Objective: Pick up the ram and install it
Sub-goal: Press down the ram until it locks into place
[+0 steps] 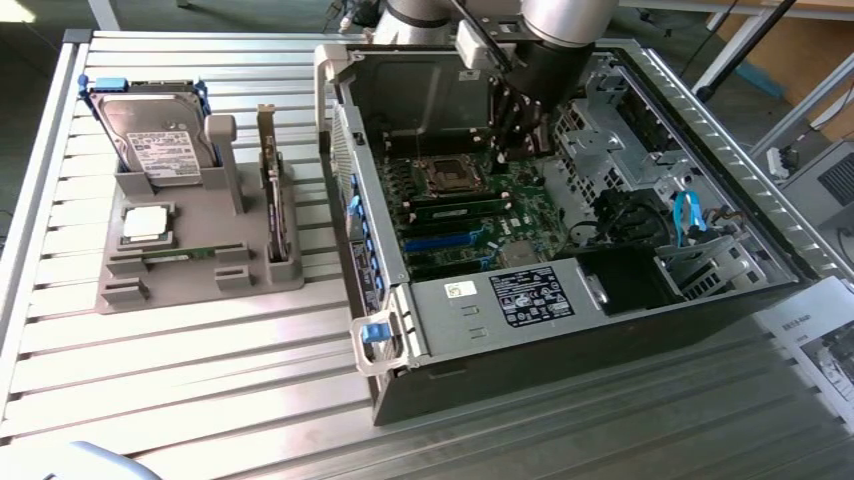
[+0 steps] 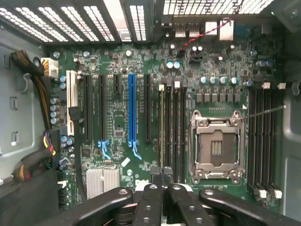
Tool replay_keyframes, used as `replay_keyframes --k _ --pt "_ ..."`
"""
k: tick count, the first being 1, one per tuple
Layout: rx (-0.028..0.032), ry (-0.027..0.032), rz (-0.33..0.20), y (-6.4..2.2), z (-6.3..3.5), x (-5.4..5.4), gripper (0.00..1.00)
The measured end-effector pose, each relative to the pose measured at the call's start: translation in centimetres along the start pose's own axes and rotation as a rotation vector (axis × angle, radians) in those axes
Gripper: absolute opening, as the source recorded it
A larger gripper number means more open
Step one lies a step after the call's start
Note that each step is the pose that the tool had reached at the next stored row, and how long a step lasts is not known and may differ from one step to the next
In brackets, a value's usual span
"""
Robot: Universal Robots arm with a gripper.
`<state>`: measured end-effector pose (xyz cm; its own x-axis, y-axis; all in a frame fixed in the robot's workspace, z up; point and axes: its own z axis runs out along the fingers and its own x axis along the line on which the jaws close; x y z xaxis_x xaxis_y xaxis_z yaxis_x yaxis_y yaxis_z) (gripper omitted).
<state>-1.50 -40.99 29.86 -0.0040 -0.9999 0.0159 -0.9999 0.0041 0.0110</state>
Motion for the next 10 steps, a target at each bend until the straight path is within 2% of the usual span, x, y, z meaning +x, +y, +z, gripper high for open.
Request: replay_keyframes --k 7,9,10 --pt "0.0000 -0.0001 0.000 -0.11 0.00 0.0 0.10" --pt "0.0000 0.0015 0.000 -0.10 -1.00 0.0 0.10" --pt "0.0000 0.0020 0.000 -0.09 -2.21 0.0 0.10"
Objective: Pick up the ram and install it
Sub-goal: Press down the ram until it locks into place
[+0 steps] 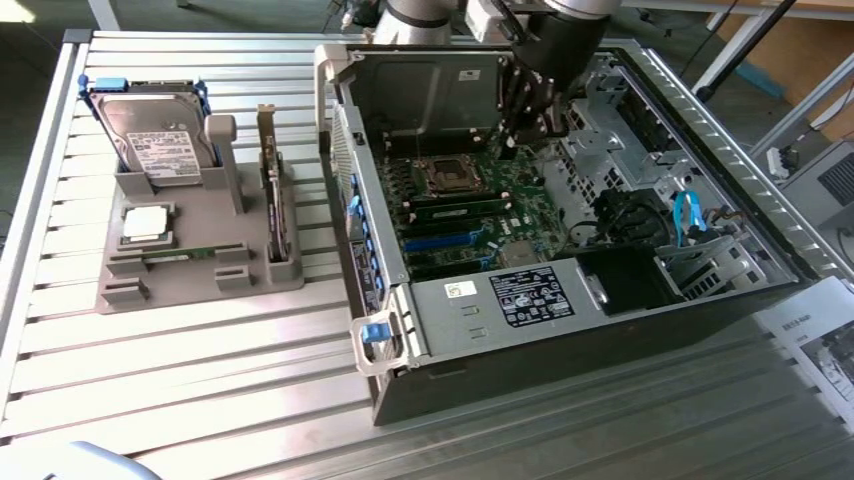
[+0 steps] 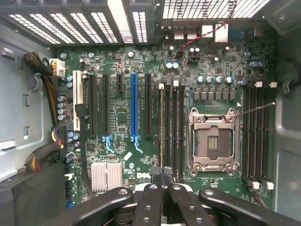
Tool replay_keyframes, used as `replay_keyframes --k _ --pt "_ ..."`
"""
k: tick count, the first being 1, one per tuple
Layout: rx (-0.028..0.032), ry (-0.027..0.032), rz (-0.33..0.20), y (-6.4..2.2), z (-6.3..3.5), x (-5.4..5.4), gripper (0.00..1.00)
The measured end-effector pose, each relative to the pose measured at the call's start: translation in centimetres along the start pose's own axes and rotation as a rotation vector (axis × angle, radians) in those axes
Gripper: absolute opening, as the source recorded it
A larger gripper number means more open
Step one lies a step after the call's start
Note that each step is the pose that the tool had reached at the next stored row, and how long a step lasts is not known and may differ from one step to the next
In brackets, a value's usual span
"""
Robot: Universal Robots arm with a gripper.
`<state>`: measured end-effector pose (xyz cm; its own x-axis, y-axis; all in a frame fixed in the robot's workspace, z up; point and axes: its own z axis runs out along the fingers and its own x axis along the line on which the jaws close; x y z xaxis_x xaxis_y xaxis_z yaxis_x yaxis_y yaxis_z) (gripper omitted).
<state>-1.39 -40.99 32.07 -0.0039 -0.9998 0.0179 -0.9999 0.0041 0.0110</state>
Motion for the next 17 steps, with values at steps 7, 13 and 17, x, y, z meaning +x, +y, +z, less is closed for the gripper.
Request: replay_keyframes --k 7,13,17 --pt "0.0000 0.0052 0.000 0.03 -2.68 0.0 0.10" --pt "0.0000 0.0053 0.000 0.03 -2.68 0.0 0.10" --pt "0.0000 0.0052 0.000 0.03 -2.68 0.0 0.10"
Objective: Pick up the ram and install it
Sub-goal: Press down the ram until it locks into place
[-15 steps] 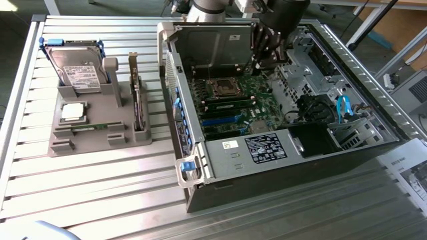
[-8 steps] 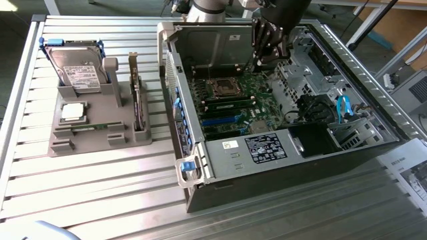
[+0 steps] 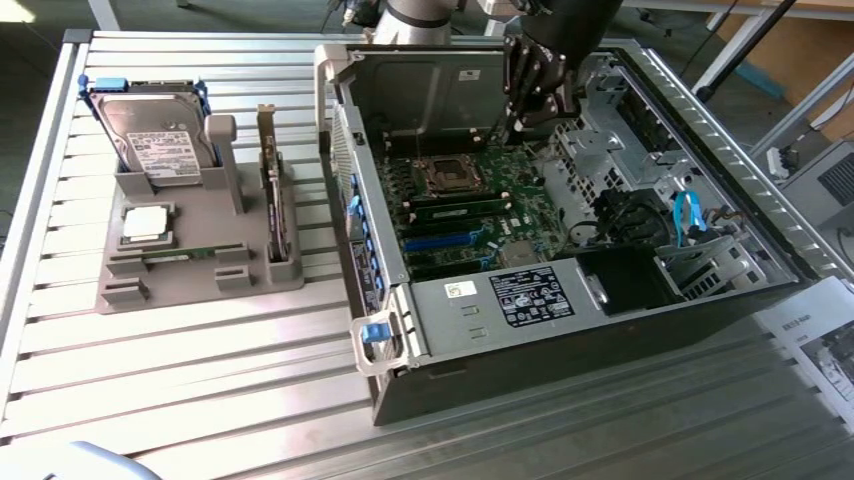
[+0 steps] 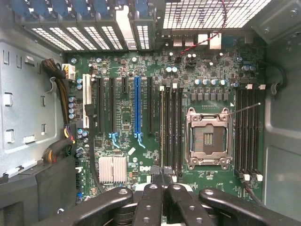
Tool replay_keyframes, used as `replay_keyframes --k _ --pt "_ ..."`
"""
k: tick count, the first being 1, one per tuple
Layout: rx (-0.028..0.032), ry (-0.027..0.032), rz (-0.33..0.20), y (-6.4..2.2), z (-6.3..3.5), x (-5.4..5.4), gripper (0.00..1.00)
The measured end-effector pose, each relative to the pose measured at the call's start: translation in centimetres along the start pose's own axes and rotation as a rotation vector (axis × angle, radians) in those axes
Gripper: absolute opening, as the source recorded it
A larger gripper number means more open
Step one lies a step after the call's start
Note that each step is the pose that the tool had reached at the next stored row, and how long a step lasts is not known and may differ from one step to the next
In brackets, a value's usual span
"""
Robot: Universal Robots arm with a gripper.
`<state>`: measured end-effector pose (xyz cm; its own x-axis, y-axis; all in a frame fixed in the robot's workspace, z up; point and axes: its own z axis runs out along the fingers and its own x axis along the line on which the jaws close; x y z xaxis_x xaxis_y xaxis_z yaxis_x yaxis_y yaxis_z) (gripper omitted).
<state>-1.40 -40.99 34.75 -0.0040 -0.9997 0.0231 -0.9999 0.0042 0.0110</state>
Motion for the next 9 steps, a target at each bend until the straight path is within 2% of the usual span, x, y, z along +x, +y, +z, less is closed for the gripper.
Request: replay_keyframes --k 4,9 --pt "-0.0005 -0.0002 0.021 0.00 0.00 0.00 0.10" --pt "-0.0025 -0.0010 0.108 0.00 0.02 0.00 0.10"
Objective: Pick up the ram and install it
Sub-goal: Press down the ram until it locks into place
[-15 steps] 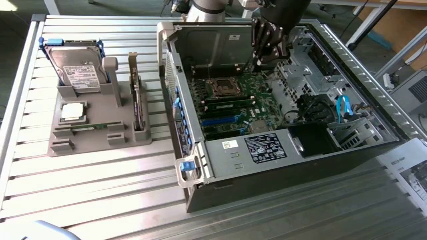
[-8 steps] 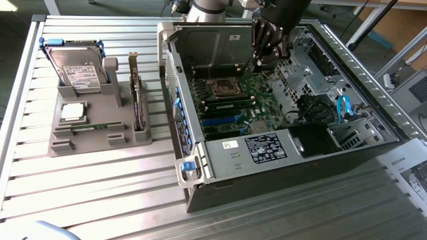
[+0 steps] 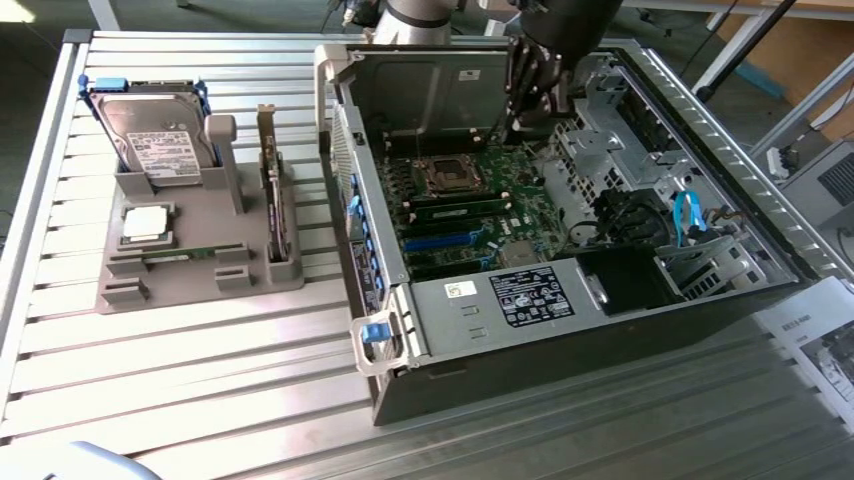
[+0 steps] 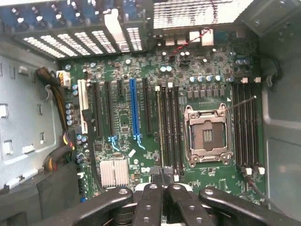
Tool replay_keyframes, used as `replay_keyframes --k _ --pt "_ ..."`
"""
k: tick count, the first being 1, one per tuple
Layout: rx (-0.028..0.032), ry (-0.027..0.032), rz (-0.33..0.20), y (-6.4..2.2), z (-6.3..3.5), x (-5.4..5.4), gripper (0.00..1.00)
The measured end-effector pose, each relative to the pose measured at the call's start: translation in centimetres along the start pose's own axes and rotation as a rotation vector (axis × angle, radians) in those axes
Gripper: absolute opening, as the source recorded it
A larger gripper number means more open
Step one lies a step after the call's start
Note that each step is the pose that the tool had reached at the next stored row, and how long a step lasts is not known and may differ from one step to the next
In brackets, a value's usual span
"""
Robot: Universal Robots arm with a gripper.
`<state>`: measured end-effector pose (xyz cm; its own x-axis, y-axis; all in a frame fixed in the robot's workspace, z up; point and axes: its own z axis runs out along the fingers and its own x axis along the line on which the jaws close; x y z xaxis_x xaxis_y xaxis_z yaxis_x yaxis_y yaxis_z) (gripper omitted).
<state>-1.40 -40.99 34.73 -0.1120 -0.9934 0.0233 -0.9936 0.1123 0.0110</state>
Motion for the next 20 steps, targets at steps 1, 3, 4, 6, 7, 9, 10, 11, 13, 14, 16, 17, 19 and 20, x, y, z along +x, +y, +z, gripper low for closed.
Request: replay_keyframes --k 1,3,4,6,7,9,10,11,13,14,16,17,19,20 --pt "-0.0005 -0.0003 0.021 0.00 0.01 0.00 0.10" --pt "-0.0012 -0.0007 0.053 0.00 0.02 0.00 0.10" --pt "-0.0016 -0.0008 0.069 0.00 0.02 0.00 0.10" --pt "-0.0023 -0.0012 0.101 0.00 0.03 0.00 0.10" --pt "-0.0027 -0.0013 0.116 0.00 0.03 0.00 0.10" --pt "-0.0035 -0.0017 0.150 0.00 0.04 0.00 0.10" --pt "-0.0038 -0.0019 0.164 0.00 0.05 0.00 0.10" --pt "-0.0041 -0.0020 0.179 0.00 0.05 0.00 0.10" --pt "-0.0049 -0.0024 0.210 0.00 0.06 0.00 0.10" --pt "-0.0052 -0.0026 0.225 0.00 0.06 0.00 0.10" --pt "-0.0059 -0.0030 0.255 0.00 0.07 0.00 0.10" --pt "-0.0063 -0.0031 0.270 0.00 0.08 0.00 0.10" --pt "-0.0069 -0.0034 0.299 -0.01 0.08 0.00 0.10" --pt "-0.0073 -0.0036 0.314 0.00 0.08 0.00 0.10"
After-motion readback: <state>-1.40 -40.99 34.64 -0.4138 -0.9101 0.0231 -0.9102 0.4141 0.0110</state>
